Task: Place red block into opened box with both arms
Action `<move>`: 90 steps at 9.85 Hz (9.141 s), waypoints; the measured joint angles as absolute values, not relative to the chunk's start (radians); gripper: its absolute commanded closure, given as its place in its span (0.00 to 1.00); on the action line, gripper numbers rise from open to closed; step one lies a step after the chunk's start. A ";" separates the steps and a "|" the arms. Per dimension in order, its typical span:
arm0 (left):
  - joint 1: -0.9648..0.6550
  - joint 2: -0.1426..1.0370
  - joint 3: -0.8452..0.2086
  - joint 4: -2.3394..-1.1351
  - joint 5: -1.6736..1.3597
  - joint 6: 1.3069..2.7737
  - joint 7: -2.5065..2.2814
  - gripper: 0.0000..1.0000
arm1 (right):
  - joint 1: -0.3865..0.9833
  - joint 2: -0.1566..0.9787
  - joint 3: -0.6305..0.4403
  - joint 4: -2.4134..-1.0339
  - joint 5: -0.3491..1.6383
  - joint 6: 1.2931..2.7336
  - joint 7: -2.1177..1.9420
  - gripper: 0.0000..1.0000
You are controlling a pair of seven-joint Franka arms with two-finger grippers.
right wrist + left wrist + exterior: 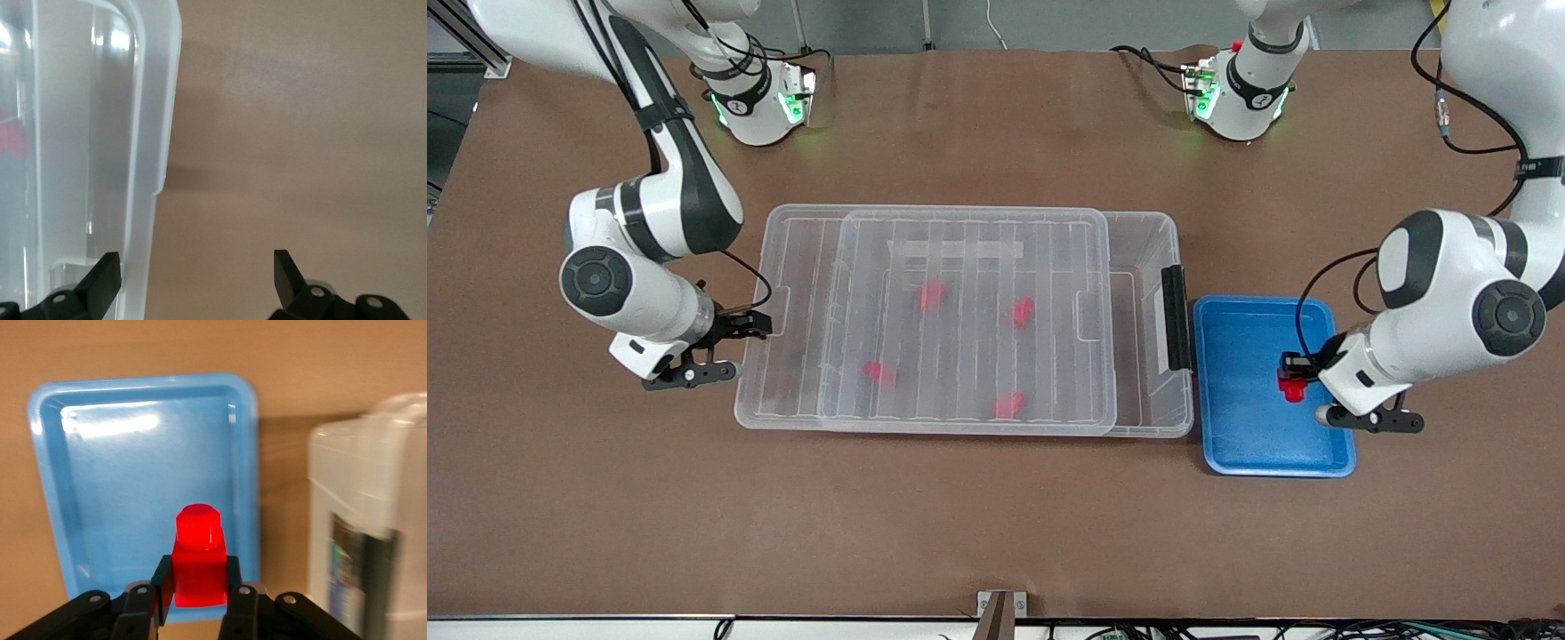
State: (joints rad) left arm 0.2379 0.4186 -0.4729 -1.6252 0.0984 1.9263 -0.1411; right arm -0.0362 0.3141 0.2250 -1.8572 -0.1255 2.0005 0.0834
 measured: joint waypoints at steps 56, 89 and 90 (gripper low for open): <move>-0.041 -0.023 -0.060 -1.517 -0.011 1.486 -0.059 0.00 | -0.115 0.154 0.088 -2.093 0.325 2.043 -0.270 1.00; -0.041 -0.024 -0.077 -1.514 -0.013 1.487 -0.105 0.00 | -0.198 0.042 0.139 -1.666 0.054 1.666 0.005 0.00; -0.041 -0.024 -0.077 -1.513 -0.007 1.487 -0.105 0.00 | -0.199 0.007 0.110 -1.642 0.049 1.606 0.005 0.00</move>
State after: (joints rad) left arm -0.0414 -0.0244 -0.0773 -1.5132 -0.0065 1.4869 -0.1045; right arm -0.1985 0.0069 0.1096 -1.6418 0.0494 1.6059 0.0048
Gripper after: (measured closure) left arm 0.000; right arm 0.000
